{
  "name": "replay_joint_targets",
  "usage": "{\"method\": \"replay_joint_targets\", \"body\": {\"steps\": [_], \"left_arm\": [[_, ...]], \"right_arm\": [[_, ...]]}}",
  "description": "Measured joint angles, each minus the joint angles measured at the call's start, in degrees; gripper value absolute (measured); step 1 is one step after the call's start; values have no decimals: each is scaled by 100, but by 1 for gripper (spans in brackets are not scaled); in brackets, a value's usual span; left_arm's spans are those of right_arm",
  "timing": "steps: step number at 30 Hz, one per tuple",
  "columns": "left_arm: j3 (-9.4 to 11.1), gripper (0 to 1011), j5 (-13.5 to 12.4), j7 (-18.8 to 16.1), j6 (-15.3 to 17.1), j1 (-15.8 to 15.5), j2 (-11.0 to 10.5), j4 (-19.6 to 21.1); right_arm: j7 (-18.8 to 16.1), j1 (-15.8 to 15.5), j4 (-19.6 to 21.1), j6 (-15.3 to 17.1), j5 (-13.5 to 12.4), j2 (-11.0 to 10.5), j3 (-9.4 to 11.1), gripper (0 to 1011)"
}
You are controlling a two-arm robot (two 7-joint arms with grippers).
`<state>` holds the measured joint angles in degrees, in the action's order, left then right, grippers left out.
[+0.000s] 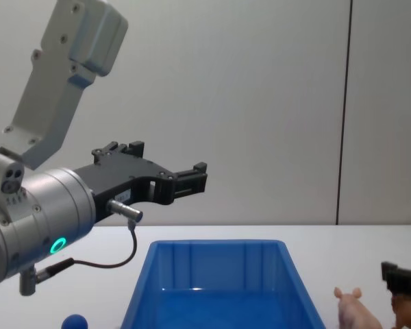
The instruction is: Pick up the two dolls from the table and place them into the box.
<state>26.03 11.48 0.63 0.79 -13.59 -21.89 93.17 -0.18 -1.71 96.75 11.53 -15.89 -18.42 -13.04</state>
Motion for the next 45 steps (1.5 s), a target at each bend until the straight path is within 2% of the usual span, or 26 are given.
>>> {"method": "replay_joint_targets", "body": {"steps": [23, 29, 35, 36, 37, 39, 41, 45], "left_arm": [[0, 1001, 0, 0, 0, 0, 0, 0], [0, 1001, 0, 0, 0, 0, 0, 0], [0, 1001, 0, 0, 0, 0, 0, 0], [0, 1001, 0, 0, 0, 0, 0, 0], [0, 1001, 0, 0, 0, 0, 0, 0], [0, 1001, 0, 0, 0, 0, 0, 0], [0, 1001, 0, 0, 0, 0, 0, 0], [0, 1001, 0, 0, 0, 0, 0, 0]], "right_arm": [[220, 70, -465, 226, 282, 253, -129, 996], [267, 56, -511, 290, 309, 289, -140, 881], [316, 42, -535, 351, 314, 318, -143, 686], [321, 39, -536, 357, 315, 323, -143, 686], [327, 37, -536, 362, 316, 325, -143, 624], [342, 31, -537, 376, 318, 330, -143, 588], [370, 20, -535, 392, 326, 339, -139, 486], [410, 4, -497, 403, 350, 344, -133, 364]]}}
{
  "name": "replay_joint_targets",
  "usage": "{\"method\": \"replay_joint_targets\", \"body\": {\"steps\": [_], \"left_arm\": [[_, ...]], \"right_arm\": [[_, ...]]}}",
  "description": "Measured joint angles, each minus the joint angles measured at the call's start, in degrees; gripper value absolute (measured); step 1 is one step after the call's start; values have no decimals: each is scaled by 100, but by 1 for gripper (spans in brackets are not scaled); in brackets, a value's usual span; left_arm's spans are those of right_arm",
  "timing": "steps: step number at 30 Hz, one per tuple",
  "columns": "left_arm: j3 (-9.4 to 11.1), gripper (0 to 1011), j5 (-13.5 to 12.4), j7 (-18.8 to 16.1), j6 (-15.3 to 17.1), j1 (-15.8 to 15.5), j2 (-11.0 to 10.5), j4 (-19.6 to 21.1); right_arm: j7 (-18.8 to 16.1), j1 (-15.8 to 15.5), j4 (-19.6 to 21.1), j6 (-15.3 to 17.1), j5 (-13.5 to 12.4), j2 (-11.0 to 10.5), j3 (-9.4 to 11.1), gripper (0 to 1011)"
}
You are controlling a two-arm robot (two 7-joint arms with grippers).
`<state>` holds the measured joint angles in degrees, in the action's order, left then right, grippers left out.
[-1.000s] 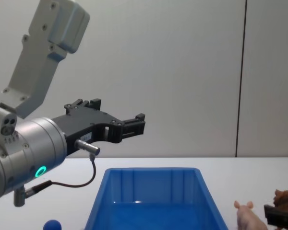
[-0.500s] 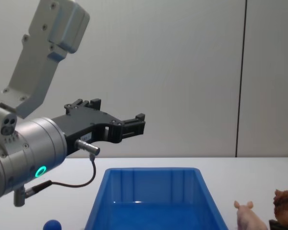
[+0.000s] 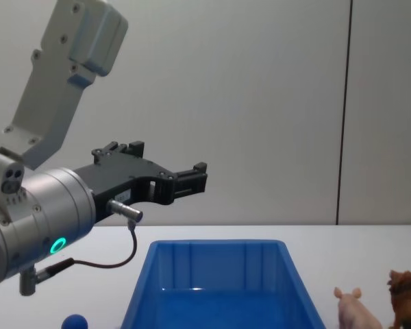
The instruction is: Pick up the two dolls from the table and place them into the box.
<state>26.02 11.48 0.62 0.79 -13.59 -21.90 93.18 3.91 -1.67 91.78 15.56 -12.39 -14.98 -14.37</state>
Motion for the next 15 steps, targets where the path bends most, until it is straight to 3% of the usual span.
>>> {"method": "replay_joint_targets", "body": {"steps": [4, 15], "left_arm": [[0, 1001, 0, 0, 0, 0, 0, 0], [0, 1001, 0, 0, 0, 0, 0, 0]], "right_arm": [[42, -24, 79, 0, 46, 0, 7, 321], [79, -71, 487, -134, 261, -34, 26, 321]]}}
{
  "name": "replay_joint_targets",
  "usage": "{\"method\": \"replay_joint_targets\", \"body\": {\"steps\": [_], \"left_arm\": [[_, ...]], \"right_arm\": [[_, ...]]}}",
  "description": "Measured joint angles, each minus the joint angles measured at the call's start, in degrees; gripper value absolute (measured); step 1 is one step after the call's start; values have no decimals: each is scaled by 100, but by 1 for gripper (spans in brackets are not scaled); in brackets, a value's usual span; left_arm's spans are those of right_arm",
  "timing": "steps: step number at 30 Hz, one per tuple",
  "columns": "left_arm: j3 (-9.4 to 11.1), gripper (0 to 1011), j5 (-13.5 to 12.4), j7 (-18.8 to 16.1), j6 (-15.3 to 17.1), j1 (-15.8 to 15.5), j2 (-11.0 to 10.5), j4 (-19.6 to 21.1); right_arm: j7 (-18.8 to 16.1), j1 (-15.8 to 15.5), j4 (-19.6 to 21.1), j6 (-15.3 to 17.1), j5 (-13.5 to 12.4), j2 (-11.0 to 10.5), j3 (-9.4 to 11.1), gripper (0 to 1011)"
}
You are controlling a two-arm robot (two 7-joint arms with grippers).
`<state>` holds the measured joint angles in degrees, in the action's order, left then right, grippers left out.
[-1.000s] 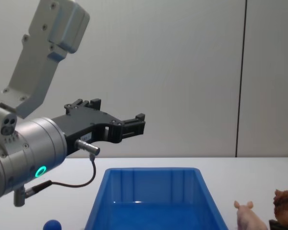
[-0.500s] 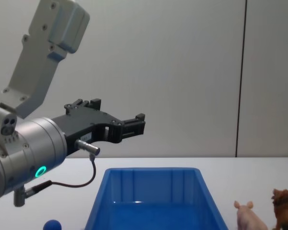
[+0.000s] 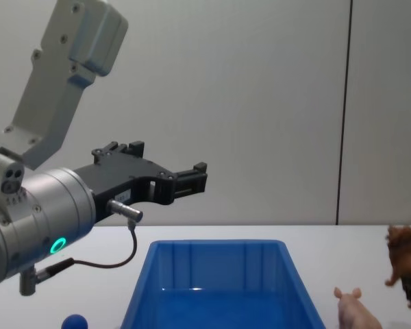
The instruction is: Pick up the two dolls from the table and place them into the box.
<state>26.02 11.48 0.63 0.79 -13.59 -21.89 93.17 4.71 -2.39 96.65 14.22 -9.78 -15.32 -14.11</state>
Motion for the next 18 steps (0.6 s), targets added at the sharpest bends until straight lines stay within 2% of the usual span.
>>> {"method": "replay_joint_targets", "body": {"steps": [8, 18], "left_arm": [[0, 1001, 0, 0, 0, 0, 0, 0], [0, 1001, 0, 0, 0, 0, 0, 0]], "right_arm": [[-321, 96, 251, -88, 87, 30, -6, 321], [-920, 400, 226, -86, 166, 232, -126, 321]]}}
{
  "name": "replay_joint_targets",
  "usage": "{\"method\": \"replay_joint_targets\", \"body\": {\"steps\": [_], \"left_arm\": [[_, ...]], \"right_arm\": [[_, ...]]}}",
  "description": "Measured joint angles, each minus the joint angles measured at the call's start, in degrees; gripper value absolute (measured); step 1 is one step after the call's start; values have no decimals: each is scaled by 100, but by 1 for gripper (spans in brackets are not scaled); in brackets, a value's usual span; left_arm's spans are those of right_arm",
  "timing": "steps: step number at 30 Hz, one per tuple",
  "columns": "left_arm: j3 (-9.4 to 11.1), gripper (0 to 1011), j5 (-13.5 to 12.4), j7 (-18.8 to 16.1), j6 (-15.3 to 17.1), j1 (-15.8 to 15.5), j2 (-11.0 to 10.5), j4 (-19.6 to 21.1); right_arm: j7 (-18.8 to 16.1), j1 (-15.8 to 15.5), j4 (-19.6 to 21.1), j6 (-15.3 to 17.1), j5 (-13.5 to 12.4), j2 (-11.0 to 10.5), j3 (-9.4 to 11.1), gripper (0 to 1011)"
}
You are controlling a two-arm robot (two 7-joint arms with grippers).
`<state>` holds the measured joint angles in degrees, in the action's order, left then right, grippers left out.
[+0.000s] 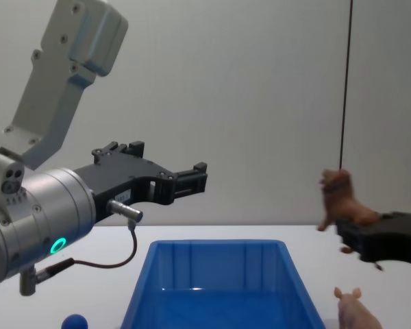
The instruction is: Pick up the two dolls from the table and place them into the box.
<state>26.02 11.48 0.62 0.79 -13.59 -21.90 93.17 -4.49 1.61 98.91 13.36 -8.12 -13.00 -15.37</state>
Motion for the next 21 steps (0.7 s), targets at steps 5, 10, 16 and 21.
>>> {"method": "replay_joint_targets", "body": {"steps": [5, 10, 16, 21], "left_arm": [[0, 1001, 0, 0, 0, 0, 0, 0], [0, 1001, 0, 0, 0, 0, 1, 0], [0, 1001, 0, 0, 0, 0, 1, 0], [0, 1001, 0, 0, 0, 0, 0, 0]], "right_arm": [[-370, 232, -190, 48, 77, 179, -103, 321], [-642, 426, -389, 112, 149, 334, -194, 321], [-961, 712, -740, 220, 254, 574, -332, 375], [-1055, 832, -891, 294, 312, 674, -390, 528]]}}
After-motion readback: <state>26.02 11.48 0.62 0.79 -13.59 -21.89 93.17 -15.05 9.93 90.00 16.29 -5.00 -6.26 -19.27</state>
